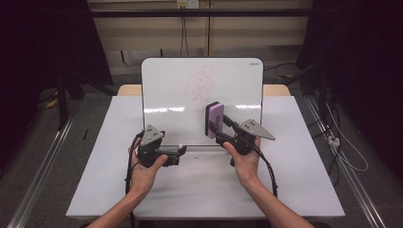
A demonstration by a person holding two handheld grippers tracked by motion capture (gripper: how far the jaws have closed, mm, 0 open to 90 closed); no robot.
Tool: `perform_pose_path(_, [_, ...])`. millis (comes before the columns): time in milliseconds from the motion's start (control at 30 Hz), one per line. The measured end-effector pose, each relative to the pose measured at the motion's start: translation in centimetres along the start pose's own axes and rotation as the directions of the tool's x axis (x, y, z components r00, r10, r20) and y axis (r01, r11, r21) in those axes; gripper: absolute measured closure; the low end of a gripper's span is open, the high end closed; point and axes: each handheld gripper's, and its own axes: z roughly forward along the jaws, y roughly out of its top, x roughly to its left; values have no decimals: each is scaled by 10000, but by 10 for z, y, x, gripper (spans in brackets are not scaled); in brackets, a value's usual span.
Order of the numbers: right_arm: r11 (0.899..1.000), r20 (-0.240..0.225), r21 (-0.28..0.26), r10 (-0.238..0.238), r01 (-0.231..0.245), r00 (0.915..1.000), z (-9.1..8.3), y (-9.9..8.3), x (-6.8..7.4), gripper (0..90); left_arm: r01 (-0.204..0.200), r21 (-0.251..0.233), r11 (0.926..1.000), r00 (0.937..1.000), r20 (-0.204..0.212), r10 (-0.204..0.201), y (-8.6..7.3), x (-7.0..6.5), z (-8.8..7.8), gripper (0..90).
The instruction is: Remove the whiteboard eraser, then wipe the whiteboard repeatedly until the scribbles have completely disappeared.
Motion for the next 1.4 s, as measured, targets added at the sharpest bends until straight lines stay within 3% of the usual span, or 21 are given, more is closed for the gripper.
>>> perform_pose_path(333, [9959,-77,535,-728,732,9973,-8,-3,-3,414,188,126,9997,9986,-496,-181,-22,13,-28,53])
perform_pose_path(433, [9915,-75,897,-944,947,9955,-9,-3,-6,414,262,13,9997,9960,-854,-260,-32,16,-39,61])
perform_pose_path(533, [9890,-114,1005,-1083,1089,9941,-9,-2,-7,415,459,-79,9989,9942,-968,-464,-41,18,-48,61])
perform_pose_path(567, [9843,-54,1126,-1365,1363,9906,-9,-2,-7,415,347,50,9994,9940,-1044,-340,-43,20,-51,59])
perform_pose_path(667, [9798,50,1205,-1613,1596,9869,-9,-1,-6,415,381,68,9993,9944,-985,-372,-51,25,-54,55])
perform_pose_path(700, [9708,195,1279,-2072,2031,9781,-6,2,-5,415,633,-13,9980,9919,-1101,-630,-57,30,-55,58])
perform_pose_path(733, [9708,195,1279,-2072,2031,9781,-6,2,-5,415,633,-13,9980,9919,-1101,-630,-57,30,-55,60])
perform_pose_path(767, [9665,335,1240,-2303,2246,9725,-4,7,-5,415,822,-50,9966,9894,-1199,-822,-60,34,-56,60])
perform_pose_path(867, [9620,449,1247,-2499,2427,9672,-3,13,-6,415,670,-79,9977,9887,-1336,-675,-64,34,-56,60])
perform_pose_path(900, [9528,683,1254,-2864,2766,9557,-2,19,-7,415,683,2,9977,9878,-1403,-676,-66,34,-56,60])
perform_pose_path(1000, [9459,806,1343,-3075,2953,9481,-1,26,-9,415,761,36,9971,9875,-1387,-749,-70,34,-58,59])
perform_pose_path(1167, [9273,1139,1718,-3540,3326,9283,6,37,-14,415,749,233,9969,9842,-1626,-701,-69,30,-61,57])
perform_pose_path(1233, [9143,1269,1966,-3818,3541,9155,10,41,-15,416,637,162,9978,9864,-1526,-605,-68,29,-62,55])
perform_pose_path(1267, [9127,1306,2012,-3849,3558,9137,12,44,-15,415,686,87,9976,9861,-1526,-664,-67,29,-61,55])
perform_pose_path(1300, [9064,1333,2119,-3972,3654,9080,14,47,-15,415,650,69,9979,9865,-1512,-632,-67,29,-61,55])
perform_pose_path(1367, [8850,1453,2337,-4412,4026,8856,18,52,-13,415,618,52,9981,9877,-1439,-604,-67,30,-60,54])
perform_pose_path(1400, [8780,1449,2427,-4532,4124,8795,20,55,-12,416,605,61,9981,9880,-1429,-590,-67,31,-60,54])
